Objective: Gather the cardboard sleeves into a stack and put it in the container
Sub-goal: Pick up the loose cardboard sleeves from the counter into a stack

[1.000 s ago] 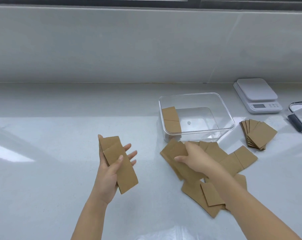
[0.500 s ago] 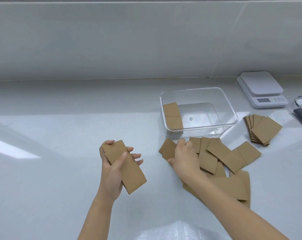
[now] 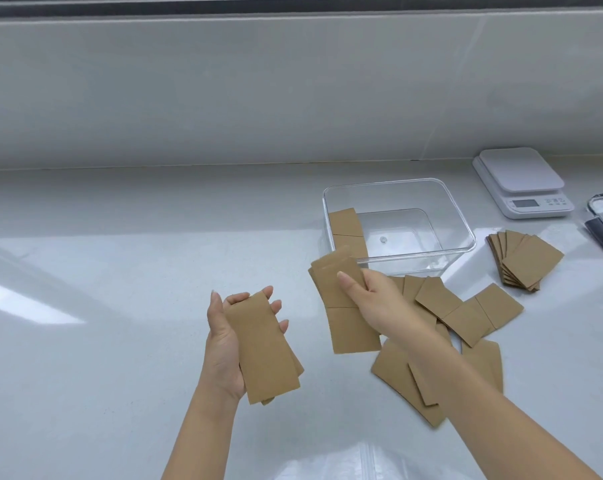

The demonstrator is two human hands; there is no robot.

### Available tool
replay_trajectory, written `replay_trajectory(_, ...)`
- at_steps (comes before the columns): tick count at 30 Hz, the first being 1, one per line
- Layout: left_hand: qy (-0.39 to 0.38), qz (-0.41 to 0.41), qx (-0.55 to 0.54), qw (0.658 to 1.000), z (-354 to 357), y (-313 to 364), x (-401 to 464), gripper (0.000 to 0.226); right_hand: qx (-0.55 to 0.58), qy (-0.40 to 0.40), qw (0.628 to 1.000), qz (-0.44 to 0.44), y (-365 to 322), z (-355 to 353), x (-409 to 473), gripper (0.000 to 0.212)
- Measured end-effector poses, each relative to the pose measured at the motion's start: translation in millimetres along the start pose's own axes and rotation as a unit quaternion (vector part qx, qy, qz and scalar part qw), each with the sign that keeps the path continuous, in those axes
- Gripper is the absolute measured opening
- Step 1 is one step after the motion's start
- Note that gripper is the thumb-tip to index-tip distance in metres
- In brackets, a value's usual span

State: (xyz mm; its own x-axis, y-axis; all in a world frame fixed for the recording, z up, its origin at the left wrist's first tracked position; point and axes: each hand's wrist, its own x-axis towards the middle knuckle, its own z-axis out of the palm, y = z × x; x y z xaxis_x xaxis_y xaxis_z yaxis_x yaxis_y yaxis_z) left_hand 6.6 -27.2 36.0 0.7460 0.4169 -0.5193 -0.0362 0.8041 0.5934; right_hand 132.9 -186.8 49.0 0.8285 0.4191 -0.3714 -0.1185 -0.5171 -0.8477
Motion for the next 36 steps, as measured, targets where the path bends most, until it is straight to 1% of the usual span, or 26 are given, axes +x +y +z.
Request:
replay_trajectory(2,-0.004,0.001,0.0,1.0,3.7,-0.9,0.2,0.043,0.11,-0.052,0.992,0.017,-8.1,-2.2,-10.4,0.031)
replay_trajectory(3,-0.002,0.008,0.005,1.0,6.2,-1.6,0.3,0.04,0.137,-0.079,0.987,0.021,-10.0,-1.2,-15.7,0.029)
replay_trajectory(5,0.021,0.034,0.038,0.998,11.0,-3.0,1.0,0.026,0.168,-0.128,0.977,0.026,-10.7,5.9,-25.1,0.027)
replay_trajectory(7,0.053,0.061,0.074,0.994,14.9,-5.8,2.3,0.016,0.172,-0.154,0.972,0.029,-9.5,18.0,-31.3,0.028)
replay_trajectory(8,0.065,0.072,0.078,0.992,17.7,-7.4,2.3,0.016,0.166,-0.149,0.974,0.026,-9.0,23.9,-33.4,0.027)
replay_trajectory(11,0.093,0.112,0.062,0.987,23.6,-12.3,2.4,0.019,0.133,-0.093,0.987,0.007,-7.0,36.4,-35.4,0.021)
replay_trajectory(13,0.09,0.121,0.055,0.987,25.2,-13.9,1.7,0.011,0.121,-0.066,0.99,0.005,-5.5,38.7,-34.8,0.021)
replay_trajectory(14,0.088,0.118,0.056,0.988,25.1,-13.6,1.5,0.012,0.127,-0.059,0.99,0.006,-5.9,37.5,-34.6,0.02)
replay_trajectory(16,0.086,0.1,0.07,0.989,21.9,-11.5,3.9,0.027,0.182,-0.055,0.982,0.014,-7.9,30.2,-32.9,0.015)
replay_trajectory(18,0.082,0.08,0.061,0.992,16.6,-8.0,7.6,0.034,0.265,-0.054,0.962,0.034,-10.5,17.5,-28.8,0.016)
replay_trajectory(20,0.085,0.066,0.042,0.993,11.3,-4.6,11.5,0.03,0.343,-0.055,0.936,0.057,-11.8,2.0,-23.9,0.021)
replay_trajectory(22,0.086,0.052,0.009,0.995,9.1,-3.2,14.9,0.023,0.375,-0.065,0.922,0.07,-10.9,-9.0,-20.4,0.024)
replay_trajectory(26,0.058,-0.012,-0.042,0.997,12.3,-10.3,20.6,0.026,0.365,-0.114,0.92,0.082,-8.9,4.3,-22.5,0.022)
replay_trajectory(28,0.026,-0.05,-0.012,0.998,17.1,-16.8,20.2,0.044,0.345,-0.143,0.924,0.08,-7.6,23.4,-28.0,0.02)
replay_trajectory(30,-0.002,-0.062,0.012,0.998,24.5,-18.7,13.5,0.055,0.324,-0.153,0.93,0.087,-6.3,39.3,-31.4,0.022)
replay_trajectory(33,-0.07,-0.073,-0.011,0.995,32.6,-17.9,1.6,0.064,0.286,-0.119,0.946,0.097,-3.2,51.5,-30.4,0.027)
replay_trajectory(35,-0.088,-0.08,-0.007,0.993,30.6,-18.4,-2.0,0.06,0.24,-0.081,0.962,0.098,-3.0,55.5,-30.3,0.026)
replay_trajectory(36,-0.095,-0.085,0.013,0.992,30.9,-20.5,-3.5,0.056,0.227,-0.06,0.967,0.101,-2.2,56.6,-31.3,0.027)
